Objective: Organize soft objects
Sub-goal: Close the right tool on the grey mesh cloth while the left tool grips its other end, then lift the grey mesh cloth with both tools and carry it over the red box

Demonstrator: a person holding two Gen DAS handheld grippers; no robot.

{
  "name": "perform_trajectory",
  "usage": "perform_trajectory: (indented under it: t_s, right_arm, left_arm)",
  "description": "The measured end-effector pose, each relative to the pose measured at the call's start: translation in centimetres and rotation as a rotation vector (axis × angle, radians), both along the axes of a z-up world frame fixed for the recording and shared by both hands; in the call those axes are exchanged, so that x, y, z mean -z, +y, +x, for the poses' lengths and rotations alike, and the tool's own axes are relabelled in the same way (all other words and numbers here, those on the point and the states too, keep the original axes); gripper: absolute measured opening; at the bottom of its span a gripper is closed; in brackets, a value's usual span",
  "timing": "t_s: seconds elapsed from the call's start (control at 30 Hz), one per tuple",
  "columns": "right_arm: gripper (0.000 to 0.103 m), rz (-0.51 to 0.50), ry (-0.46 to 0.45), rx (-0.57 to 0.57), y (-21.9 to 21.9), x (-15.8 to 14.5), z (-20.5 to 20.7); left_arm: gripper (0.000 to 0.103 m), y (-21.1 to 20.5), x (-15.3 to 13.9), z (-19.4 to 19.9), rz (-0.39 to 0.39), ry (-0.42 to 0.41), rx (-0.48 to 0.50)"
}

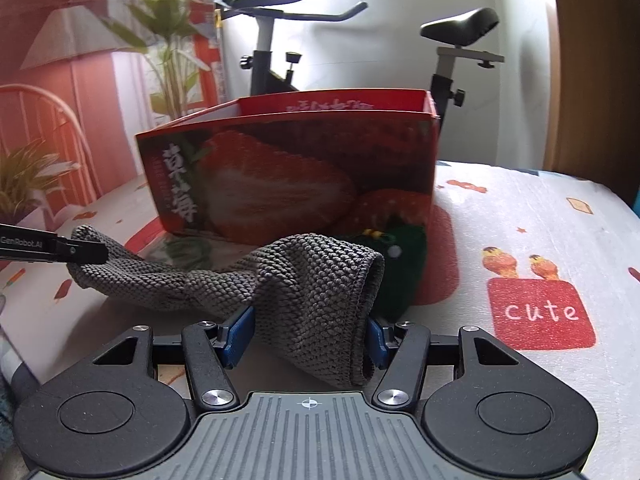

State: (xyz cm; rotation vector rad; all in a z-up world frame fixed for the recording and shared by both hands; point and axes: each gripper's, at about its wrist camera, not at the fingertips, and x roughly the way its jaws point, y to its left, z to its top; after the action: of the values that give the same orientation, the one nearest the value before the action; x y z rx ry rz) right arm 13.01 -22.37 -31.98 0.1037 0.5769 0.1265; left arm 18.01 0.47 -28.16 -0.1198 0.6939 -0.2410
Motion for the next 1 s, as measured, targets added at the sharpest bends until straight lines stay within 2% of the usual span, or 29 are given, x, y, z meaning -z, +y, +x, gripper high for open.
perform_trajectory:
  t_s: [0.13, 0.43, 0.73, 0.8, 0.93, 1.0]
  right_arm:
    - [0.053, -0.016, -0.011, -0.03, 0.7, -0.5, -0.5]
    - [0.033, -0.017, -0.039, -0.001, 0.2, -1.2, -1.1]
    - [0.028, -0.02, -0.025, -0.004, 0.1, -1.0, -1.1]
    - [0.026, -0.021, -0.023, -0.004, 0.1, -1.0, -1.0]
    - [0.016, 0.01, -0.018, -0.003, -0.2, -1.0, -0.9]
    - [0.014, 0.028, -0.033, -0.005, -0.4, -1.3, -1.1]
  left_arm:
    - [0.014, 0.4, 0.2, -0.2, -0.004, 0.008, -0.005]
    - [0.014, 0.9, 1.7, -0.1, -0.028, 0.075, -0.016]
    - [0.014, 1.4, 2.3, 0.2, -0.062, 0.104, -0.007]
    - [0.014, 1.5, 2.4, 0.1, -0.072, 0.103, -0.008]
    - [0.014, 2.1, 1.9, -0.1, -0.118, 0.088, -0.029]
    - [0.013, 2.4, 1.1, -0.6, -0.134, 0.05, -0.037]
